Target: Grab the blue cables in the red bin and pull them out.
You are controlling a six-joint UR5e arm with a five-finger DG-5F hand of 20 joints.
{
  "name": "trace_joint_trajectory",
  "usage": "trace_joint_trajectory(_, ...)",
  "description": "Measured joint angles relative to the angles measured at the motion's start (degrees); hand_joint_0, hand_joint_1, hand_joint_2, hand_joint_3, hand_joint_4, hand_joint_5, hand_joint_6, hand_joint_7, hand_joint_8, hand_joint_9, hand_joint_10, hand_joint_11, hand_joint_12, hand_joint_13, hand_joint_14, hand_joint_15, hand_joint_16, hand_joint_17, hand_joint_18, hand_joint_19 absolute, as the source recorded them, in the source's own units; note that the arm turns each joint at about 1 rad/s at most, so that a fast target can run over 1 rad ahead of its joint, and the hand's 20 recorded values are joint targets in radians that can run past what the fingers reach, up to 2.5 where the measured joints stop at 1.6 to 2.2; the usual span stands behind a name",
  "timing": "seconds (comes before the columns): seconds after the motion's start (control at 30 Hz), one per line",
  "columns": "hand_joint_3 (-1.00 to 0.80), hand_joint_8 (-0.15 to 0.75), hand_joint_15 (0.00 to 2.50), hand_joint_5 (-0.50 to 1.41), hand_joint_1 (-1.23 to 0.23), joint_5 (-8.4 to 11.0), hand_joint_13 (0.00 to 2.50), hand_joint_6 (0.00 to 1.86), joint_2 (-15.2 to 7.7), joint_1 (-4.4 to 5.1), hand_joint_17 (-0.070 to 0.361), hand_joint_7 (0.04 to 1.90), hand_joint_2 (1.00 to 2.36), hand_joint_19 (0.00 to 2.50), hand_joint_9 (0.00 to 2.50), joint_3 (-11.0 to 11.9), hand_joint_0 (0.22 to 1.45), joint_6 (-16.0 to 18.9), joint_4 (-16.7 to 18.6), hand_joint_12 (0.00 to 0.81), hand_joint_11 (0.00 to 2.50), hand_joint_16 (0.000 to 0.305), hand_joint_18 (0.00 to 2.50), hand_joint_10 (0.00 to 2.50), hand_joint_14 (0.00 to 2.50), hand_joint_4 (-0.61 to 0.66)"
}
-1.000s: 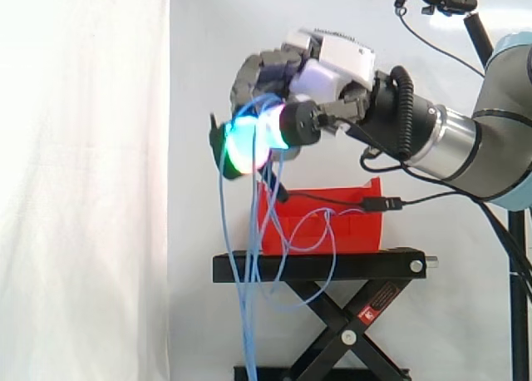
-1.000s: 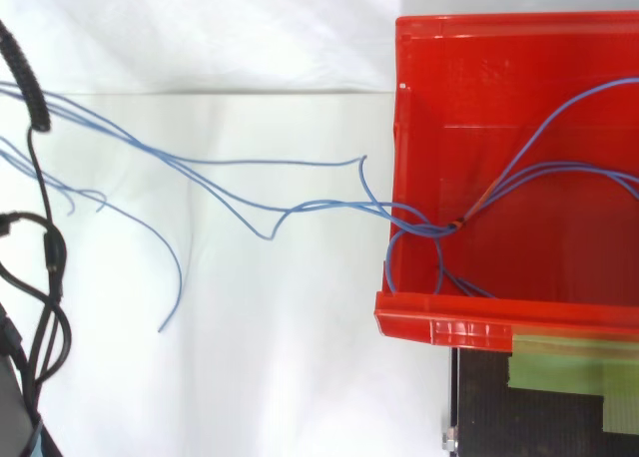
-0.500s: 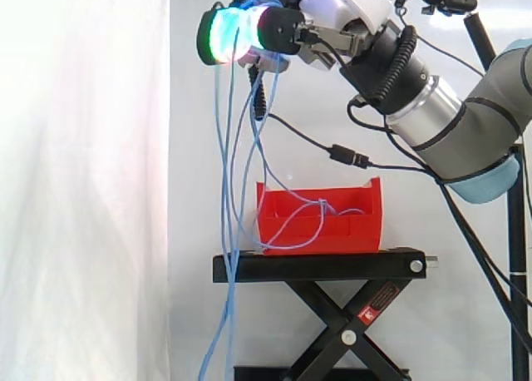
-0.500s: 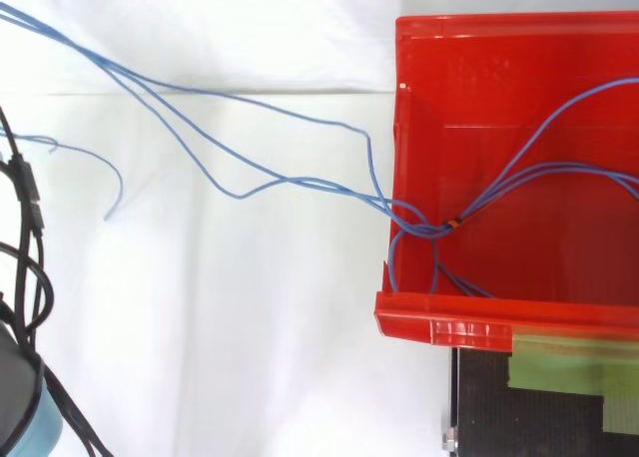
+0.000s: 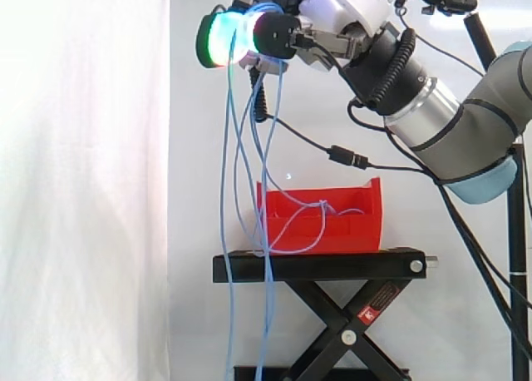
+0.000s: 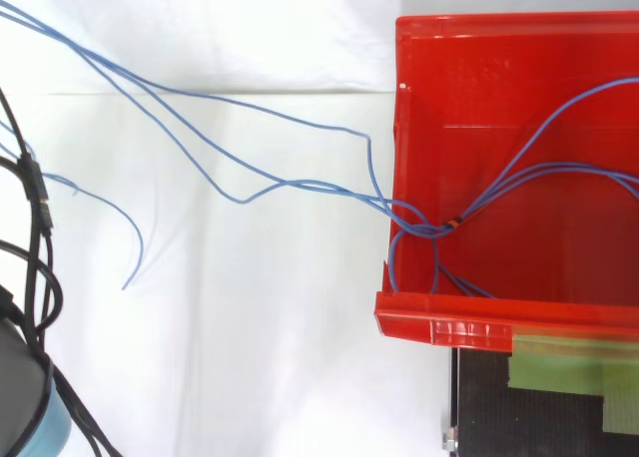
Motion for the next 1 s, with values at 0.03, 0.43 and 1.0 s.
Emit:
trace_joint_trajectory(0.03, -0.97, 0.236, 1.57, 0.59, -0.91, 0.29, 1.28, 1.18, 0.0, 0.00, 0.098, 0.51, 1.00, 1.21, 0.94, -0.1, 0.95, 0.3, -0.3, 0.316, 1.45, 0.043, 0.97, 1.64, 0.59, 0.10)
trace_joint_trajectory(0.43, -0.87, 0.239, 1.57, 0.63, -0.92, 13.15, 1.29, 1.16, 0.0, 2.14, 0.097, 0.52, 1.01, 1.20, 0.96, -8.5, 0.94, 13.0, -8.0, 0.316, 1.48, 0.043, 0.97, 1.61, 0.58, 0.10)
trace_joint_trajectory(1.0, -0.56, 0.249, 1.59, 0.67, -0.95, 27.27, 1.29, 1.24, 0.0, 6.06, 0.098, 0.55, 1.02, 1.21, 1.00, -9.6, 0.90, 39.0, -27.4, 0.325, 1.53, 0.044, 0.96, 1.54, 0.55, 0.09)
